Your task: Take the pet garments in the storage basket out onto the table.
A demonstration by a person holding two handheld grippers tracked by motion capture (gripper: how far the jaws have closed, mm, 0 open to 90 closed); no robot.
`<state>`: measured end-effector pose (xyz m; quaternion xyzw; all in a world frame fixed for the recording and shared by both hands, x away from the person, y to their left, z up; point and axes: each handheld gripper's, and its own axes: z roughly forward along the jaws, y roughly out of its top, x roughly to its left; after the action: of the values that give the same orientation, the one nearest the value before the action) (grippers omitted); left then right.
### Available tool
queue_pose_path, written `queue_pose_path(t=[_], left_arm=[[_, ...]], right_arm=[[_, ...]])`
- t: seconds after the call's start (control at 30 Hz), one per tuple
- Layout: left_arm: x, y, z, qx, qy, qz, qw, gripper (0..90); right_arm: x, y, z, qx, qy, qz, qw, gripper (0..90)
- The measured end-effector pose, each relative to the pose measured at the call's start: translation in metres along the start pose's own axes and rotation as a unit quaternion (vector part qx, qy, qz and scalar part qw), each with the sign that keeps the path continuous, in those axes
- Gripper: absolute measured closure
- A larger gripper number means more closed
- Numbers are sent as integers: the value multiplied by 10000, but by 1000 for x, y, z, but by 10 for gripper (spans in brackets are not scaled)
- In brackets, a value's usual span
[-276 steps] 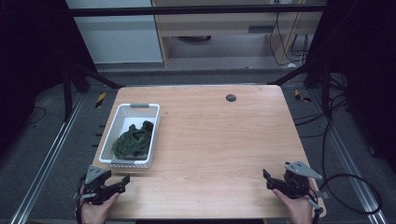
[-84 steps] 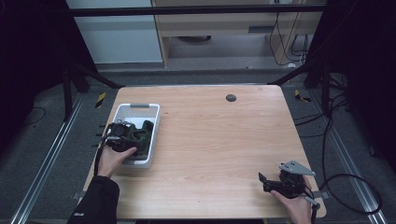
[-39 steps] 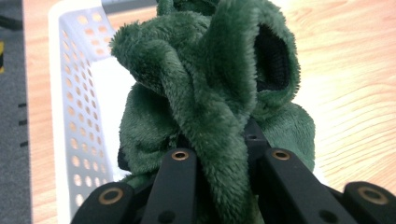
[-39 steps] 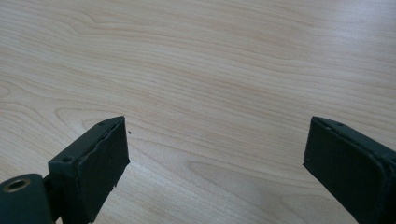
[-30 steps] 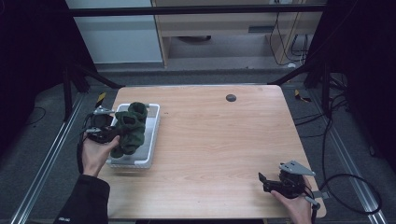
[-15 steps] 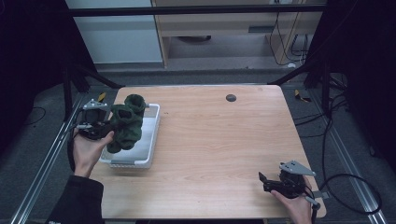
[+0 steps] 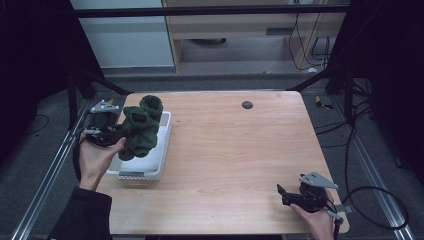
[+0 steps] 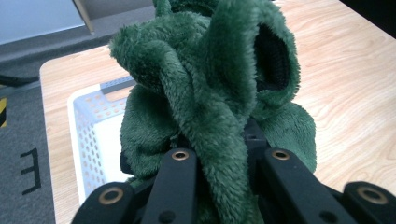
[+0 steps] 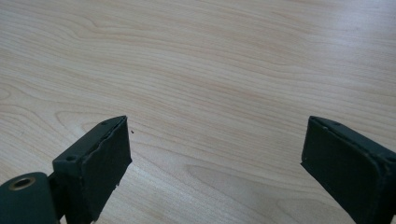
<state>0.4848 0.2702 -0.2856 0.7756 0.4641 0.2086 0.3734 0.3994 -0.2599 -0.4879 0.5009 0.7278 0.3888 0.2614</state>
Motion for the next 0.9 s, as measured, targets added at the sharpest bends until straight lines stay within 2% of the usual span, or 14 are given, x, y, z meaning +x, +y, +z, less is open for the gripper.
queue_pose_path(t=[0.2, 0.47, 0.77, 0.9], left_arm=[[-18, 7, -2, -79, -140, 181, 9997, 798], [-42, 13, 3, -61, -351, 373, 9987, 798], [-68, 18, 10, -70, -642, 646, 9958, 798], [-78, 22, 16, -60, -751, 695, 9947, 798]], right_arm=[[0, 0, 0, -19, -12, -20, 10000, 80], [0, 0, -1, -73, -42, -61, 9999, 80], [-1, 0, -1, -133, -77, -72, 9999, 78], [-1, 0, -1, -134, -75, -76, 9999, 77]])
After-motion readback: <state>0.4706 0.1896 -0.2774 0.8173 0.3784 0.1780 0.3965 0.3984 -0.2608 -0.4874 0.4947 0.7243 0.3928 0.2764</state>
